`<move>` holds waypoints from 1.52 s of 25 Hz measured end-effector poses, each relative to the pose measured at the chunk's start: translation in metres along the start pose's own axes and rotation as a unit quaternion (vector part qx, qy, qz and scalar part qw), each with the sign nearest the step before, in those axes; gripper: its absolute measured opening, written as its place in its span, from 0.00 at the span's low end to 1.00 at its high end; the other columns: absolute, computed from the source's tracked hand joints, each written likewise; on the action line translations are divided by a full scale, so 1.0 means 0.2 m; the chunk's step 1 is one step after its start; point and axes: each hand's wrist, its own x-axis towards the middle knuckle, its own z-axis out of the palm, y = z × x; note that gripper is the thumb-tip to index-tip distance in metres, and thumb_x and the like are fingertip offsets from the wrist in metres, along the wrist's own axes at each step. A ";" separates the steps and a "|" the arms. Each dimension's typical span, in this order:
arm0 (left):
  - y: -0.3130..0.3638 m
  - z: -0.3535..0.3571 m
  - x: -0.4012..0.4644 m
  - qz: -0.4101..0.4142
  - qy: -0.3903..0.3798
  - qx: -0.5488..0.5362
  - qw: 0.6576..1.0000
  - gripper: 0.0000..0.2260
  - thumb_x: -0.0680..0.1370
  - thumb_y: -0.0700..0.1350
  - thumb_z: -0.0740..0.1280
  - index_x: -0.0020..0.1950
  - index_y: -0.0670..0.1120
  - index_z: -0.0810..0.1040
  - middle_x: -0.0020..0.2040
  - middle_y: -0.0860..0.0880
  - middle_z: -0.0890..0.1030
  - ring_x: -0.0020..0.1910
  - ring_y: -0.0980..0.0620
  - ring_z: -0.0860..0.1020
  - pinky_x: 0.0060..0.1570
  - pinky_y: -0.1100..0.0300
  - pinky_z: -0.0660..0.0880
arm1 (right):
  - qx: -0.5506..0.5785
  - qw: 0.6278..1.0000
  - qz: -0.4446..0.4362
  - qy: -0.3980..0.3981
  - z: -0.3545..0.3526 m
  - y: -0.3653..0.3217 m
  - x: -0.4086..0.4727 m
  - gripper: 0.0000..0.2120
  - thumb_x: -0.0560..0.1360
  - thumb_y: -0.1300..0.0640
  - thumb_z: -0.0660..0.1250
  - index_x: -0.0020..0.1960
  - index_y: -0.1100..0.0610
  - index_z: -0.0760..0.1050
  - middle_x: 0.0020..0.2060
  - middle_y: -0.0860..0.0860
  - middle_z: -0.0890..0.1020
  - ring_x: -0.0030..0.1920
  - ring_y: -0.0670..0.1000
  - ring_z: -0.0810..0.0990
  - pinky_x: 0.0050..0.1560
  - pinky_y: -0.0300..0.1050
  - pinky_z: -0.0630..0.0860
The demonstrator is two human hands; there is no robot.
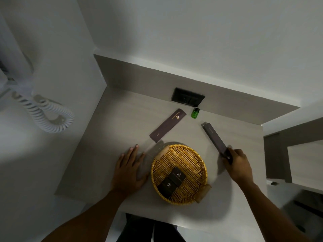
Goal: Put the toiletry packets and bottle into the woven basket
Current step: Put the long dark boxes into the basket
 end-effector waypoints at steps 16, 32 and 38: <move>0.01 -0.01 0.00 -0.016 -0.018 0.003 1.000 0.36 0.75 0.69 0.58 0.79 0.53 0.62 0.82 0.45 0.57 0.81 0.45 0.53 0.75 0.45 0.52 | -0.088 0.928 -0.333 -0.142 -0.23 -0.23 -0.15 0.19 0.71 0.65 0.73 0.59 0.50 0.80 0.57 0.50 0.81 0.59 0.52 0.76 0.54 0.46 0.77; -0.01 0.04 -0.01 -0.028 -0.004 0.002 1.000 0.36 0.75 0.67 0.60 0.80 0.56 0.57 0.82 0.48 0.54 0.80 0.46 0.55 0.75 0.47 0.52 | -0.112 0.940 -0.319 -0.051 -0.02 -0.84 0.52 0.37 0.71 0.67 0.69 0.75 0.54 0.59 0.74 0.57 0.65 0.71 0.61 0.65 0.66 0.62 0.68; -0.02 0.06 -0.01 -0.029 -0.002 0.002 1.000 0.37 0.75 0.66 0.60 0.81 0.58 0.53 0.83 0.50 0.52 0.81 0.48 0.53 0.76 0.46 0.53 | -0.250 0.896 -0.366 -0.031 0.04 -0.95 0.67 0.32 0.73 0.66 0.66 0.74 0.54 0.62 0.73 0.59 0.65 0.70 0.63 0.65 0.63 0.63 0.67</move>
